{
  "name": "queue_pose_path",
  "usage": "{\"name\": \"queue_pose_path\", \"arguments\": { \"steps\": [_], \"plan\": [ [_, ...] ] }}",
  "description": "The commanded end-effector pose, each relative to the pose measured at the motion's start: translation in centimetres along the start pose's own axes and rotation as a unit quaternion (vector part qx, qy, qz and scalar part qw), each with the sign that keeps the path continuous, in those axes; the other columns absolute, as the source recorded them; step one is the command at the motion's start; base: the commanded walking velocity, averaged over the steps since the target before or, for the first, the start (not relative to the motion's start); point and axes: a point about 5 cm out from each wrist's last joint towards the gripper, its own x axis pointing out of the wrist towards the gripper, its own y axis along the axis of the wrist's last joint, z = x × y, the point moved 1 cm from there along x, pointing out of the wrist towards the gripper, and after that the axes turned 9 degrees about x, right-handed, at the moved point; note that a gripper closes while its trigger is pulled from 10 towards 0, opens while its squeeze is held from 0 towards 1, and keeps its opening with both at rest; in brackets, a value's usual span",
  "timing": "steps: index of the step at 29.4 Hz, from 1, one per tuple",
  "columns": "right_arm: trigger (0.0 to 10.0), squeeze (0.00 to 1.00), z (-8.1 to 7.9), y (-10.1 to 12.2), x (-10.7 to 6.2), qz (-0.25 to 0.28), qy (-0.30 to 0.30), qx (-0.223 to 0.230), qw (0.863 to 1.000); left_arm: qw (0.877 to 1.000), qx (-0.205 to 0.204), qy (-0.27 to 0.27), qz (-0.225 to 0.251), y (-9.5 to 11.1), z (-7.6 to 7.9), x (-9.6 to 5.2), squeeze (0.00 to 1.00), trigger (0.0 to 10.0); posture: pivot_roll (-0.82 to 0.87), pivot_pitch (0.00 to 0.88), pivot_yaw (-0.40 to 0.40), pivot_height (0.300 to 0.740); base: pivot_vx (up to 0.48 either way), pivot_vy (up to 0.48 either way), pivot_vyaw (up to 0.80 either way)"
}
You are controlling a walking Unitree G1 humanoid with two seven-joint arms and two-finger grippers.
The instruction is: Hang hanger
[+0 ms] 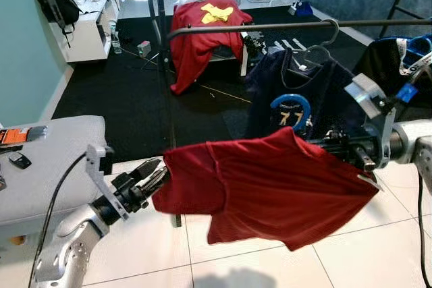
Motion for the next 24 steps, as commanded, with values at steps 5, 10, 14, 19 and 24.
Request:
{"name": "queue_pose_path", "arguments": {
  "steps": [5, 10, 14, 19, 24],
  "plan": [
    [10.0, 0.00, -0.5, 1.7, 0.1, 0.026, 0.018, -0.026, 0.999, 1.000, -0.024, 0.012, 0.016, 0.2, -0.2, 0.0, 1.00, 10.0, 0.03, 0.055, -0.001, 0.740, 0.000, 0.000, 0.00],
    [10.0, 0.00, -0.5, 2.8, -0.3, 0.053, 0.017, -0.038, 0.998, 0.999, -0.038, 0.015, 0.032, 0.6, 0.0, -0.1, 1.00, 10.0, 0.03, 0.058, 0.000, 0.740, 0.000, 0.000, 0.00],
    [10.0, 0.00, -0.1, 3.2, -0.5, 0.064, -0.002, -0.048, 0.997, 0.998, -0.028, 0.037, 0.032, 0.5, -0.3, -0.4, 1.00, 10.0, 0.02, 0.059, -0.001, 0.740, 0.000, 0.000, 0.00],
    [10.0, 0.00, 0.4, 3.3, -0.5, 0.068, -0.028, -0.055, 0.996, 0.991, 0.041, 0.122, 0.042, 1.7, -2.7, -1.6, 1.00, 10.0, 0.02, 0.062, -0.006, 0.740, 0.000, 0.000, 0.00],
    [10.0, 0.00, 0.7, 3.3, -0.4, 0.069, -0.037, -0.056, 0.995, 0.964, 0.208, 0.163, 0.003, 3.4, -4.2, -2.0, 1.00, 10.0, 0.03, 0.061, -0.014, 0.740, 0.000, 0.000, 0.00]
  ]
}}
